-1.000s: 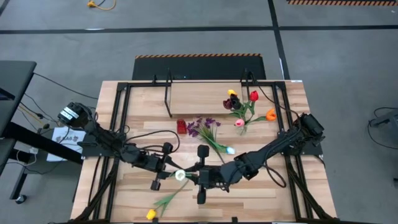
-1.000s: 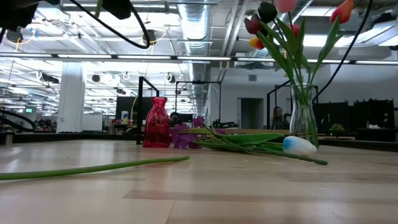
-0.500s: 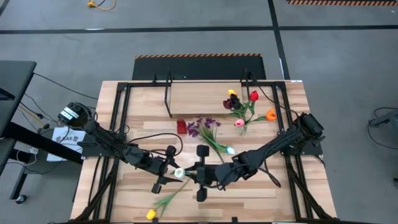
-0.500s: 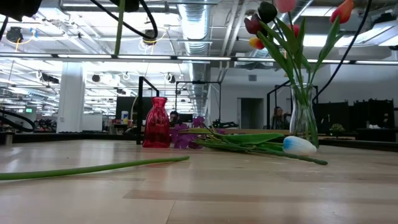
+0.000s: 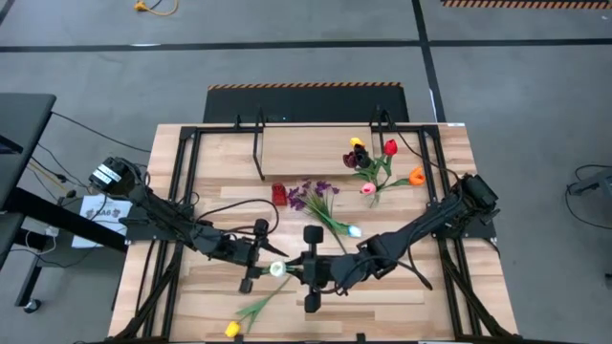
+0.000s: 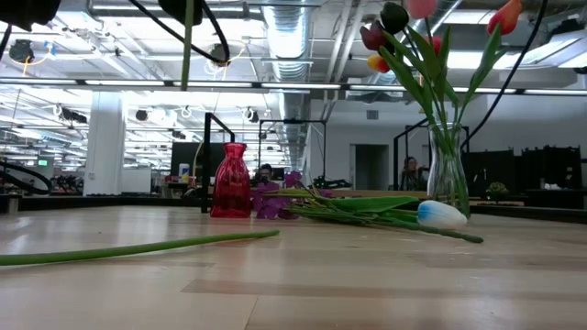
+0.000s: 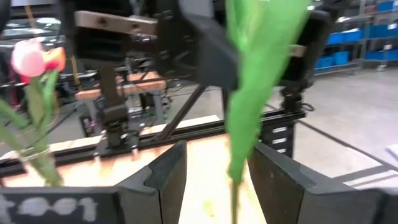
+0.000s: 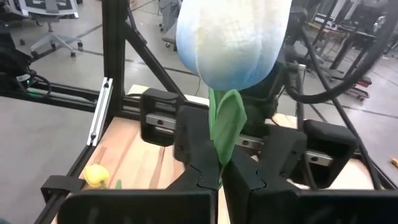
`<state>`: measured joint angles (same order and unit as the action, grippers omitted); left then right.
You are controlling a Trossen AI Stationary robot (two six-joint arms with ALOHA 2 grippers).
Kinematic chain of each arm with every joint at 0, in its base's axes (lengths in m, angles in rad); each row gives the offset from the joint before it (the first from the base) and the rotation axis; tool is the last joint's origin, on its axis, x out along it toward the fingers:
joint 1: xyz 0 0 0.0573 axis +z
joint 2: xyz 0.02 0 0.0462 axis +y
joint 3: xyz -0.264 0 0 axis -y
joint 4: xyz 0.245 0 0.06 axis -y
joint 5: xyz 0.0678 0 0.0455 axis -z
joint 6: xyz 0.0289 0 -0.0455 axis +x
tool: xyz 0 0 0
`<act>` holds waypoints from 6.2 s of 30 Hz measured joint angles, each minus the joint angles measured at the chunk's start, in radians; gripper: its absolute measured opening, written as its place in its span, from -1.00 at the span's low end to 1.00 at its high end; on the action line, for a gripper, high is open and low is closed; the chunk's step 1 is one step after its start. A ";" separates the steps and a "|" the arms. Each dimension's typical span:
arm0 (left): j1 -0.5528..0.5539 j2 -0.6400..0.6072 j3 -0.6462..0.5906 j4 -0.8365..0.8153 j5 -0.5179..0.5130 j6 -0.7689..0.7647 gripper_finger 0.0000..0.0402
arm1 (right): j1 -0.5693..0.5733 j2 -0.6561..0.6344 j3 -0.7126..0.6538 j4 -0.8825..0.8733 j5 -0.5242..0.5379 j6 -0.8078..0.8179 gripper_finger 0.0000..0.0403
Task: Pick and place flowers into a vace then onto a shelf
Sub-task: Put the left white flower into the red vase, then put the white flower into the red vase
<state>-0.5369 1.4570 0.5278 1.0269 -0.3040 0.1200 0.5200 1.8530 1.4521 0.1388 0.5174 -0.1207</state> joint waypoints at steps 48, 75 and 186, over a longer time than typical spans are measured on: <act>-0.006 -0.096 0.000 -0.102 0.015 -0.010 -0.96 | 0.001 0.000 0.000 -0.005 0.005 0.010 -0.90; -0.046 -0.265 -0.112 -0.084 -0.219 0.051 -0.99 | 0.037 -0.001 0.000 -0.057 0.091 0.043 0.14; 0.732 -0.522 -0.307 -0.474 0.327 -0.290 -0.12 | 0.056 -0.051 0.001 -0.686 0.083 0.573 -0.03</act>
<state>0.1953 0.9348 0.2211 0.5530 0.0226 -0.1696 0.5758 1.8021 1.4528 -0.5477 0.6003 0.4519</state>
